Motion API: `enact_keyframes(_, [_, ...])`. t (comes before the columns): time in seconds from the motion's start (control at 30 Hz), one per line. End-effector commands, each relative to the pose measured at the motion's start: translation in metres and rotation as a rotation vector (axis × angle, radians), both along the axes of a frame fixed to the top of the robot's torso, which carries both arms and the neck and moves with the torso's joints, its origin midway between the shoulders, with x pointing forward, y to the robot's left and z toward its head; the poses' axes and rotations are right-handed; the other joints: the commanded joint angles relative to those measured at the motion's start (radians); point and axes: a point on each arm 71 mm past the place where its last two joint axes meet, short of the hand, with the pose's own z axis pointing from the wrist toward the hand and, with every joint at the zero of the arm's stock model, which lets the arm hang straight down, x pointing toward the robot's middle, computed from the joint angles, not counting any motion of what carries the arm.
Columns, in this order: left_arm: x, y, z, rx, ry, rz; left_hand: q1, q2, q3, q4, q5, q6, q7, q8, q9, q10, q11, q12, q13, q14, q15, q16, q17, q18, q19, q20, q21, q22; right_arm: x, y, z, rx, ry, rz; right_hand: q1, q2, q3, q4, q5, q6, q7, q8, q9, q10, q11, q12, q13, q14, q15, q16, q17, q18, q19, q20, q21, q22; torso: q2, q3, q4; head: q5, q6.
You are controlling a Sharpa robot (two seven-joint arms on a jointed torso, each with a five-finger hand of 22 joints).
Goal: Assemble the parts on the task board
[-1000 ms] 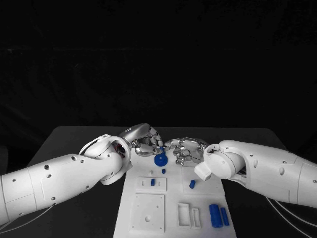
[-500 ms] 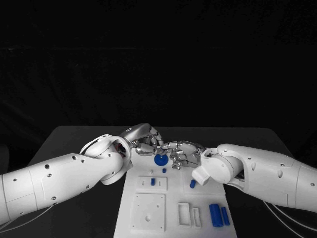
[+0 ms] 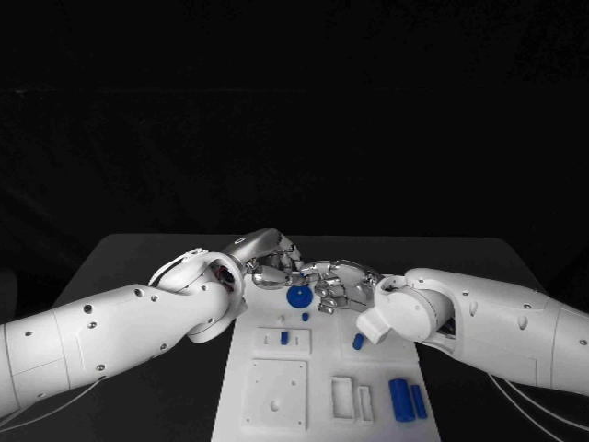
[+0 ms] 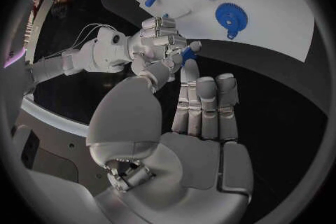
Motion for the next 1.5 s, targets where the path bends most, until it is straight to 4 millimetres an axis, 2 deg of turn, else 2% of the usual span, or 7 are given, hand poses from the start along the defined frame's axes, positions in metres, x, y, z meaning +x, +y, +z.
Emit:
enact_keyframes(0.03, [-0.0007, -0.002, 0.001, -0.002, 0.003, -0.008, 0.01, 0.0, 0.002, -0.007, 0.001, -0.001, 0.006, -0.002, 0.001, 0.009, -0.001, -0.004, -0.002, 0.003, -0.005, 0.007, -0.001, -0.006, 0.004, -0.088, 0.005, 0.014, -0.0001, 0.001, 0.0023, 0.033, -0.016, 0.012, 0.017, 0.028, 0.023, -0.003, -0.025, 0.018, 0.0, 0.009, 0.003, -0.002, -0.005, 0.005, -0.003, 0.001, -0.006, 0.007, 0.001, 0.055, 0.0, -0.005, 0.0, 0.02, 0.0, -0.0008, 0.0, 0.0, 0.0])
enact_keyframes(0.23, [-0.0005, -0.0019, 0.0009, -0.002, 0.003, -0.008, 0.01, 0.0, 0.002, -0.007, 0.001, -0.001, 0.006, -0.002, 0.001, 0.009, -0.001, -0.004, -0.002, 0.003, -0.005, 0.007, -0.001, -0.006, 0.004, -0.088, 0.005, 0.014, -0.0001, 0.001, 0.0026, 0.028, -0.025, 0.015, 0.063, 0.056, 0.092, -0.002, -0.062, 0.035, -0.004, 0.016, 0.005, 0.001, -0.009, 0.009, -0.008, 0.004, -0.009, 0.007, 0.002, 0.055, 0.002, -0.003, 0.005, 0.021, 0.0, -0.0006, -0.0002, 0.0, 0.0])
enact_keyframes(0.4, [-0.0006, -0.0022, 0.0009, -0.002, 0.003, -0.009, 0.011, 0.001, 0.002, -0.008, 0.001, 0.0, 0.006, -0.003, 0.001, 0.01, -0.001, -0.004, -0.002, 0.003, -0.005, 0.007, -0.001, -0.006, 0.005, -0.088, 0.005, 0.014, 0.0002, 0.0011, 0.0029, 0.023, -0.035, 0.015, 0.117, 0.054, 0.202, 0.011, -0.141, 0.059, -0.011, 0.025, 0.008, 0.006, -0.014, 0.013, -0.013, 0.008, -0.013, 0.008, 0.003, 0.055, 0.005, 0.001, 0.011, 0.021, 0.0, -0.0005, 0.0, 0.0, 0.0])
enact_keyframes(0.57, [-0.0007, -0.003, 0.0009, -0.002, 0.003, -0.012, 0.011, 0.001, 0.002, -0.008, 0.001, 0.0, 0.006, -0.003, 0.001, 0.01, -0.001, -0.004, -0.002, 0.003, -0.005, 0.007, -0.001, -0.006, 0.005, -0.088, 0.005, 0.014, 0.0006, 0.0006, 0.0029, 0.018, -0.04, 0.012, 0.132, 0.048, 0.249, 0.019, -0.169, 0.078, -0.015, 0.033, 0.011, 0.009, -0.018, 0.015, -0.015, 0.011, -0.018, 0.009, 0.003, 0.055, 0.008, 0.002, 0.016, 0.022, 0.0, -0.0006, -0.0001, 0.0, -0.001])
enact_keyframes(0.87, [-0.0009, -0.0036, 0.0008, 0.0, 0.005, -0.014, 0.012, 0.002, 0.003, -0.009, 0.001, 0.0, 0.006, -0.003, 0.001, 0.01, -0.001, -0.005, -0.003, 0.003, -0.005, 0.007, -0.002, -0.006, 0.005, -0.088, 0.005, 0.014, 0.0007, 0.0003, 0.0031, 0.019, -0.043, 0.011, 0.122, 0.038, 0.254, 0.022, -0.163, 0.088, -0.018, 0.037, 0.013, 0.012, -0.022, 0.018, -0.017, 0.013, -0.021, 0.01, 0.005, 0.055, 0.009, 0.003, 0.021, 0.022, 0.0, -0.0005, -0.0001, -0.001, -0.002])
enact_keyframes(1.33, [-0.0004, -0.0024, 0.0023, -0.027, -0.007, -0.011, 0.02, -0.011, 0.009, -0.021, 0.0, -0.039, 0.02, -0.028, -0.012, -0.003, 0.01, -0.036, -0.022, 0.003, 0.005, 0.002, -0.005, -0.004, 0.007, -0.083, 0.003, 0.012, 0.0017, -0.0013, 0.0033, 0.019, -0.05, 0.006, 0.113, 0.06, 0.276, 0.026, -0.125, 0.125, -0.031, 0.054, 0.02, 0.016, -0.034, 0.02, -0.021, 0.015, -0.032, 0.011, 0.007, 0.055, 0.009, 0.002, 0.028, 0.021, 0.0, -0.0011, -0.0004, -0.003, 0.0])
enact_keyframes(1.5, [-0.0007, -0.0028, 0.0024, -0.03, -0.007, -0.018, 0.027, -0.025, 0.013, -0.028, -0.002, -0.063, 0.027, -0.042, -0.022, -0.001, 0.017, -0.049, -0.03, 0.002, 0.012, -0.003, -0.008, -0.001, 0.007, -0.076, 0.0, 0.01, 0.0019, -0.0015, 0.0035, 0.017, -0.055, 0.006, 0.116, 0.068, 0.312, 0.038, -0.149, 0.138, -0.036, 0.058, 0.022, 0.017, -0.039, 0.019, -0.023, 0.015, -0.037, 0.011, 0.008, 0.055, 0.008, 0.001, 0.029, 0.02, 0.0, -0.0007, 0.0005, -0.003, -0.001])
